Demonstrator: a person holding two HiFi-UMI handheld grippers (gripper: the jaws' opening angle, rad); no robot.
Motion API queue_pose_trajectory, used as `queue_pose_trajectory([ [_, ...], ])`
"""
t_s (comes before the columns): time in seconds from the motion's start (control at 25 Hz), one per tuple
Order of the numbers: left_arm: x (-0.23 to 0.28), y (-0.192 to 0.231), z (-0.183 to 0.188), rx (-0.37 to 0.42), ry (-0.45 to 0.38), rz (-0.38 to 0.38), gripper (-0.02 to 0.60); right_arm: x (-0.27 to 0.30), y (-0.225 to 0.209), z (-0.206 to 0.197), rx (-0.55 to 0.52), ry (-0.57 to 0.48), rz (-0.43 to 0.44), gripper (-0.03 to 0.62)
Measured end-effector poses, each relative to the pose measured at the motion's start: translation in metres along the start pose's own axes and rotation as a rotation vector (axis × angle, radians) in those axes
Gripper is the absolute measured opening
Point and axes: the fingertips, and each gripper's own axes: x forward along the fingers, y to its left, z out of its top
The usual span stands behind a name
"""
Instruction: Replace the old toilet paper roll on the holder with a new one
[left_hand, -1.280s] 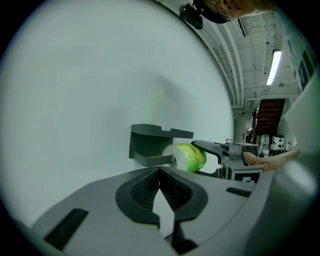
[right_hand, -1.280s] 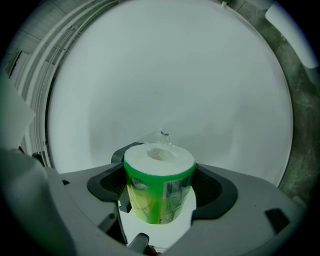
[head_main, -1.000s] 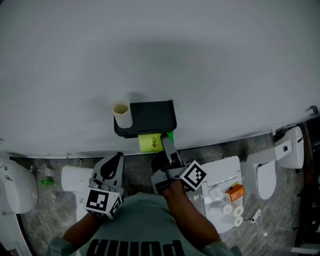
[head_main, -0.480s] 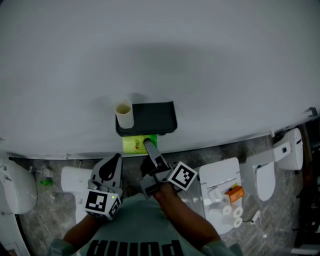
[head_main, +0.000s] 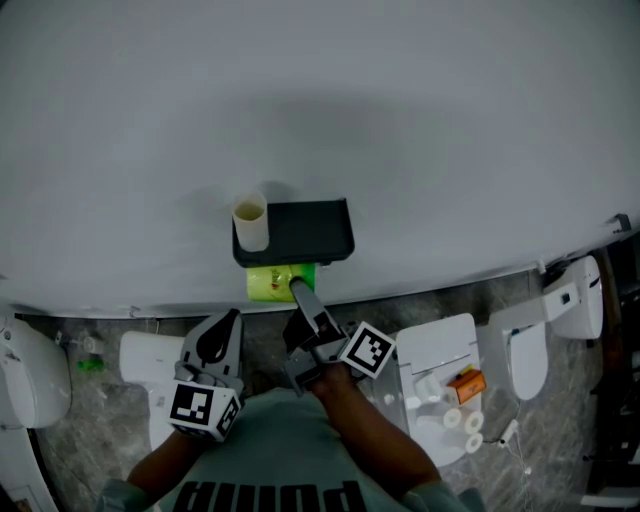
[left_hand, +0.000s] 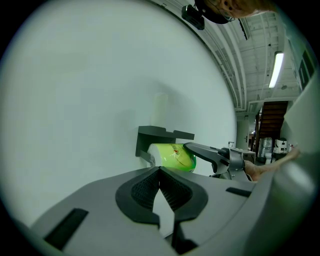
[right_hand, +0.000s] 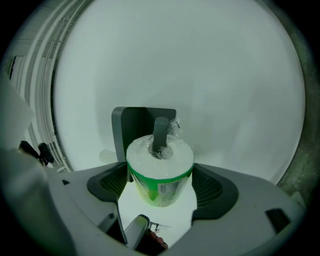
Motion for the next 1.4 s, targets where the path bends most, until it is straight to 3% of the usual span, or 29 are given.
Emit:
queue_pose_trajectory([
  [0.28,-0.004,-0.005,-0.01,-0.009,0.005,-0.029,0.003,-0.019,0.003,-0.01,-0.07,0.012,-0.031,0.408],
  [0.48,-0.008,-0.008,-0.017,-0.045,0.02,-0.057,0.003,-0.039,0.007,-0.021,-0.214,0.033,-0.096,0.408],
  [0.72,-0.013,-0.009,-0.027,-0.071,0.02,-0.098,0.003,-0.046,0.029,-0.034,-0.408,0.054,-0.102,0.407],
  [0.96,-0.022,-0.012,-0.029,-0.07,0.014,-0.125,0.003,-0.055,0.046,-0.044,-0.593,0.045,-0.133,0.256],
  [1.2,-0.033,-0.004,-0.029,-0.06,0.002,-0.116,0.003,-0.055,0.049,-0.061,-0.987,0.109,-0.238,0.015],
  [1.4,-0.046,0.007,-0.026,-0.038,-0.014,-0.085,0.003,-0.049,0.052,-0.077,-1.24,0.17,-0.307,0.005],
])
